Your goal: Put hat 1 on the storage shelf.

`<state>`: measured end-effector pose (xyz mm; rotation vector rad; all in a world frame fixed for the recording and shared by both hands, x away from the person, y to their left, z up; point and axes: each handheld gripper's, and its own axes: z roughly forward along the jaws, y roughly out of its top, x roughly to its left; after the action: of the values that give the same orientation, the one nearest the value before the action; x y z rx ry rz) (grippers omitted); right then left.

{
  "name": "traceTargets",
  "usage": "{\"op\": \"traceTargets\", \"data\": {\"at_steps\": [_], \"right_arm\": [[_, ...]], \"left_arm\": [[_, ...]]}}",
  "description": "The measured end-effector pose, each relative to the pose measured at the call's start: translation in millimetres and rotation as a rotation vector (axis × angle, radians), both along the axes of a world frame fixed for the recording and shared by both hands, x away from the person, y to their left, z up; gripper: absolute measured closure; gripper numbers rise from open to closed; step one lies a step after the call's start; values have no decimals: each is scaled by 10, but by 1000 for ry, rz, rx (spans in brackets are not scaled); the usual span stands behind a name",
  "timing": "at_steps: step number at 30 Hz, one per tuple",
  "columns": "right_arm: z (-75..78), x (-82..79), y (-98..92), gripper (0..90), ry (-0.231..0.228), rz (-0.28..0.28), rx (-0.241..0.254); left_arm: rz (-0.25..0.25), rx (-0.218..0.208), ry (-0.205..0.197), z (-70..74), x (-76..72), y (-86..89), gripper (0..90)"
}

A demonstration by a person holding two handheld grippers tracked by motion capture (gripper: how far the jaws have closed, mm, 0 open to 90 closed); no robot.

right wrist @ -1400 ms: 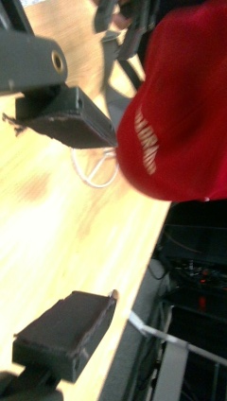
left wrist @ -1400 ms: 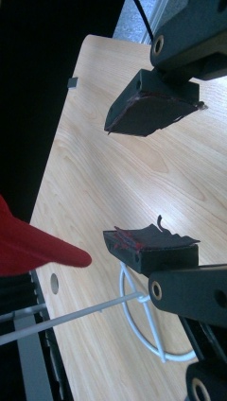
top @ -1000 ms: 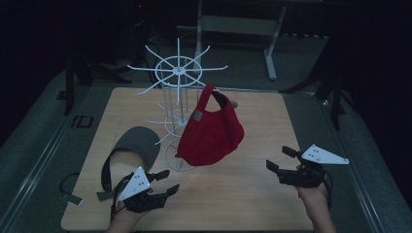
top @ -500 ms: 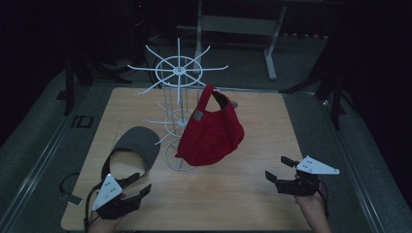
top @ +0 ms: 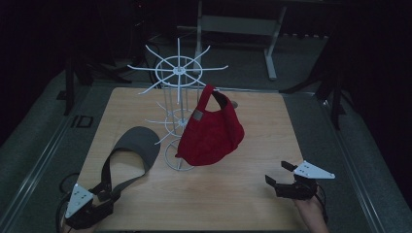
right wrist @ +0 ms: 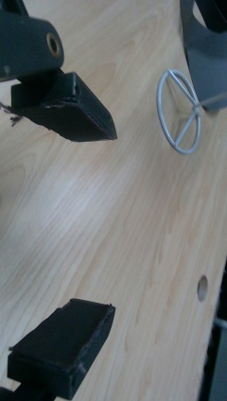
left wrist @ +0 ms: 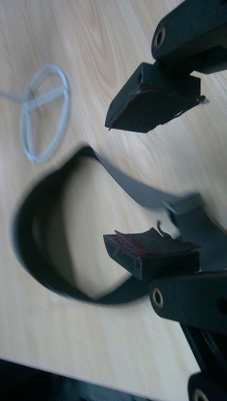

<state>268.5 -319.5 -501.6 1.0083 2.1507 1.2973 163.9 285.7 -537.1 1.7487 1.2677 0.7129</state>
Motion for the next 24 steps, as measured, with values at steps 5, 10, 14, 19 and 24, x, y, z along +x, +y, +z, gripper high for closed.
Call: {"op": "traceTargets", "data": {"at_steps": [5, 10, 14, 19, 24], "right_arm": [[-57, -18, -62, 141, -43, -48, -24], [-137, -15, -137, 141, -22, -71, -16], [-157, -24, -193, 141, -18, -87, -9], [-177, -30, -259, 141, -14, -102, 1], [-209, -38, -290, 141, -8, -110, -6]], "left_arm": [[61, -7, 84, -97, 41, 76, 336], [102, 16, 148, -205, 126, 84, 271], [108, 21, 186, -273, 200, 94, 268], [119, 24, 196, -300, 276, 89, 269], [122, 41, 223, -318, 342, 75, 274]]}}
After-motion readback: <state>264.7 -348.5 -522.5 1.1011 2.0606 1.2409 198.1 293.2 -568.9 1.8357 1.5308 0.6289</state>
